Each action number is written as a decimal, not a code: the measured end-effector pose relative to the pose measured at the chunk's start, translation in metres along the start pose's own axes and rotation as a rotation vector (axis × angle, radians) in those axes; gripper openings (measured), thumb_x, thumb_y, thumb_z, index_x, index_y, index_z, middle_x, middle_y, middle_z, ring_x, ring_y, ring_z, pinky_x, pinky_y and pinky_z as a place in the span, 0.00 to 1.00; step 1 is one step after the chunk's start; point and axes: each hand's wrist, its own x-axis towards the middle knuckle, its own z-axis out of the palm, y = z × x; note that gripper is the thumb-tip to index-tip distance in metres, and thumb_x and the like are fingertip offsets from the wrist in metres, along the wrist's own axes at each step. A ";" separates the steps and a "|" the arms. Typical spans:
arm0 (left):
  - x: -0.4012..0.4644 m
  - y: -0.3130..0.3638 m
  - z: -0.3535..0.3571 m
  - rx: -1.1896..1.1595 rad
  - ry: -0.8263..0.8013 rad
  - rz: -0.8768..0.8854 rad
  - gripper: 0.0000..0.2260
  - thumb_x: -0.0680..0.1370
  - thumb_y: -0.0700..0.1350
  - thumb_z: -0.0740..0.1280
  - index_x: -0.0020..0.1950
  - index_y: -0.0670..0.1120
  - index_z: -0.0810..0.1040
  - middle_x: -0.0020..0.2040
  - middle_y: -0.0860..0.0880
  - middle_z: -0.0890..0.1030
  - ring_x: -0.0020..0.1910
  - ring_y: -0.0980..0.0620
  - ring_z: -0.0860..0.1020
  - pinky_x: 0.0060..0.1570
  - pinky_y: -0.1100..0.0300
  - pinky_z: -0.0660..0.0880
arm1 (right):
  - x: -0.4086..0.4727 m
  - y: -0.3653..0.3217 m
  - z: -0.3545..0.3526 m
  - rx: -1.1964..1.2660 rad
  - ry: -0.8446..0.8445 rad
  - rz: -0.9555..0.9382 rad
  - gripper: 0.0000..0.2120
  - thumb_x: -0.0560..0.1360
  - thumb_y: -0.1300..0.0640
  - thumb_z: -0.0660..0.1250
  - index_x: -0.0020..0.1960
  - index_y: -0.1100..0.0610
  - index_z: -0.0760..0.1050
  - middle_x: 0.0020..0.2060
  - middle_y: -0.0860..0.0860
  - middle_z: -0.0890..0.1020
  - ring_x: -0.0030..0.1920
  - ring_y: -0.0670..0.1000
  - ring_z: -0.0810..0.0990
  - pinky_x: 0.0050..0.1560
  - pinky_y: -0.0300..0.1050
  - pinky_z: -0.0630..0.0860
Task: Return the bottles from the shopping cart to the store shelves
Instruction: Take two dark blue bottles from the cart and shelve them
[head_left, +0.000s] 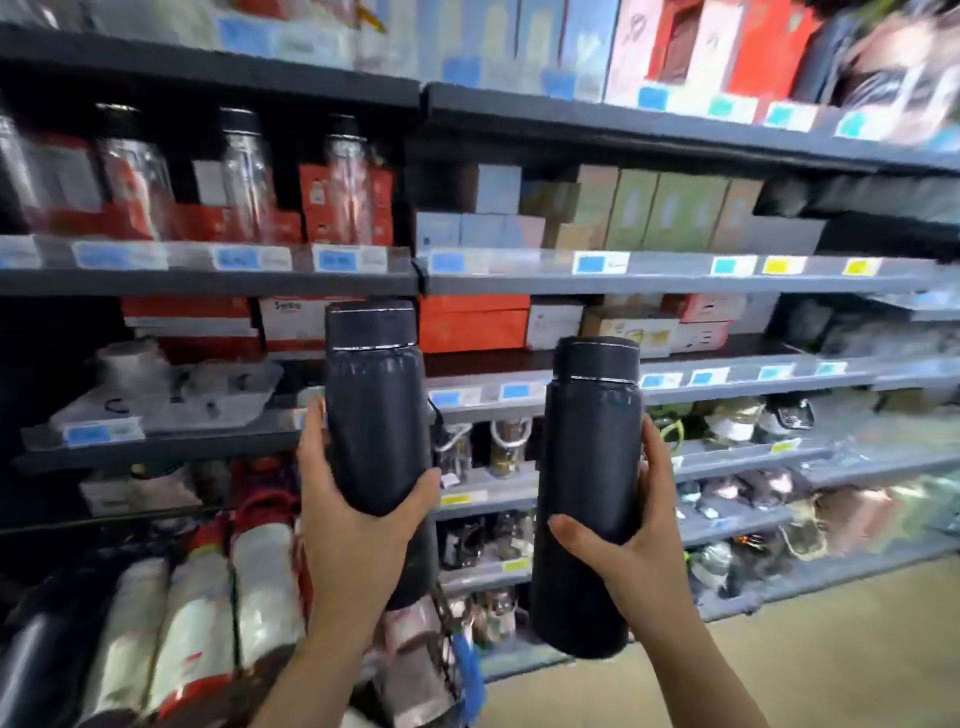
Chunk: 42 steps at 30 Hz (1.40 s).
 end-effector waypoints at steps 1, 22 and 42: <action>0.000 0.013 0.024 -0.056 -0.025 0.025 0.44 0.66 0.43 0.79 0.71 0.66 0.56 0.62 0.71 0.66 0.55 0.77 0.69 0.51 0.79 0.67 | 0.008 -0.007 -0.023 0.003 0.028 -0.025 0.49 0.58 0.55 0.76 0.70 0.31 0.54 0.64 0.36 0.70 0.55 0.33 0.76 0.46 0.30 0.76; 0.188 0.146 0.456 -0.556 -0.173 0.579 0.48 0.62 0.48 0.81 0.74 0.56 0.56 0.62 0.76 0.66 0.61 0.74 0.69 0.55 0.77 0.68 | 0.348 -0.038 -0.316 0.030 0.274 -0.491 0.51 0.52 0.50 0.79 0.70 0.35 0.59 0.63 0.44 0.76 0.56 0.46 0.81 0.50 0.46 0.79; 0.312 0.271 0.748 -0.288 0.348 0.934 0.42 0.71 0.52 0.75 0.77 0.51 0.53 0.74 0.54 0.62 0.71 0.60 0.64 0.70 0.62 0.63 | 0.698 -0.075 -0.505 0.196 0.076 -0.947 0.56 0.52 0.50 0.79 0.75 0.46 0.55 0.67 0.44 0.69 0.63 0.42 0.74 0.56 0.39 0.75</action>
